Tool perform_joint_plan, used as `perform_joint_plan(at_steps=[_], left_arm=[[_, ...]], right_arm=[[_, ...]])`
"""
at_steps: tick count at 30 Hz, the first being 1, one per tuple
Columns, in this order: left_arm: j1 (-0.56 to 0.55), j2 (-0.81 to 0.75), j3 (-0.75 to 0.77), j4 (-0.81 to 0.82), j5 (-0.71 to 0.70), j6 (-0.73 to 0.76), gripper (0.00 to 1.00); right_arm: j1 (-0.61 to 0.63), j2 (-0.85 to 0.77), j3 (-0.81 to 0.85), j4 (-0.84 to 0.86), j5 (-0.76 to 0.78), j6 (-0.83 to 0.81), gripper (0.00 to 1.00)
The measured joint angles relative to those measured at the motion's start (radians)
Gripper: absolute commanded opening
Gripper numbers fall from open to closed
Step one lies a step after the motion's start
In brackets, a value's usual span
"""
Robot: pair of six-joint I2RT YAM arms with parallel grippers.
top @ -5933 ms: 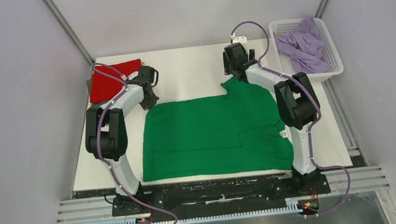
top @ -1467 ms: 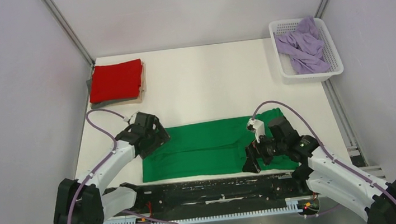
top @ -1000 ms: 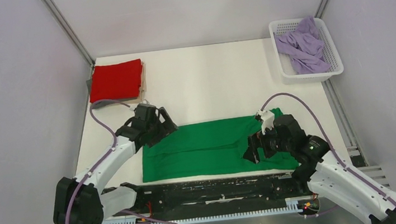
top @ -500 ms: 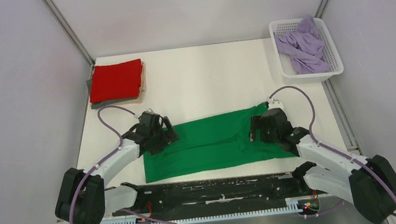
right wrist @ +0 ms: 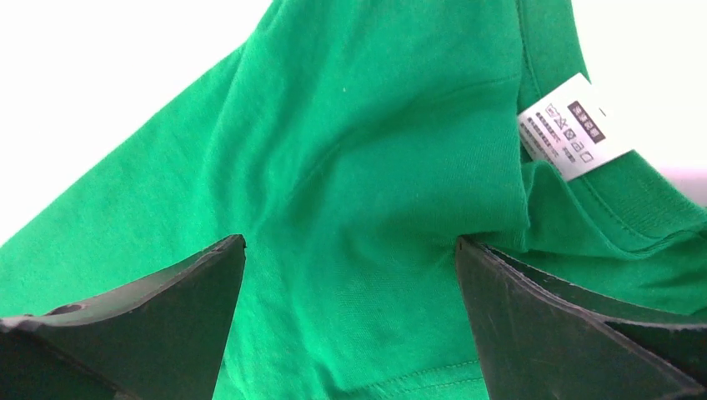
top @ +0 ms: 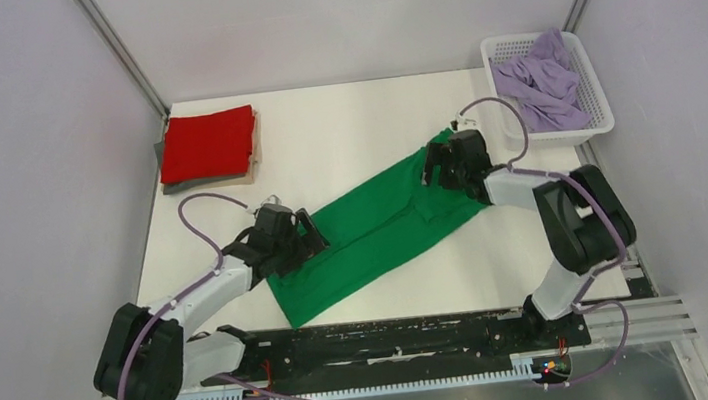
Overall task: Fold and stack the t-shirts
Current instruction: Rotate the tshirt 90 degrees
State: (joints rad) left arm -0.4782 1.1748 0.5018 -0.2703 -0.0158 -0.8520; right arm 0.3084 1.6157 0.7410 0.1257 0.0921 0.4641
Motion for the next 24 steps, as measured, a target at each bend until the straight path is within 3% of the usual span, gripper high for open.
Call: perform_joint_plan(at_steps=[10,24], left_arm=[[-0.131,0.135,0.056,0.134,0.008,-0.082,1.0],[-0.436,0.32,0.188,0.219,-0.005,-0.215,1.0]], right_arm=[[-0.039,0.412,0.493,0.014,-0.142,-0.044,0.98],[0.006,0.855,1.124,0.017,-0.296,-0.047,0.98]])
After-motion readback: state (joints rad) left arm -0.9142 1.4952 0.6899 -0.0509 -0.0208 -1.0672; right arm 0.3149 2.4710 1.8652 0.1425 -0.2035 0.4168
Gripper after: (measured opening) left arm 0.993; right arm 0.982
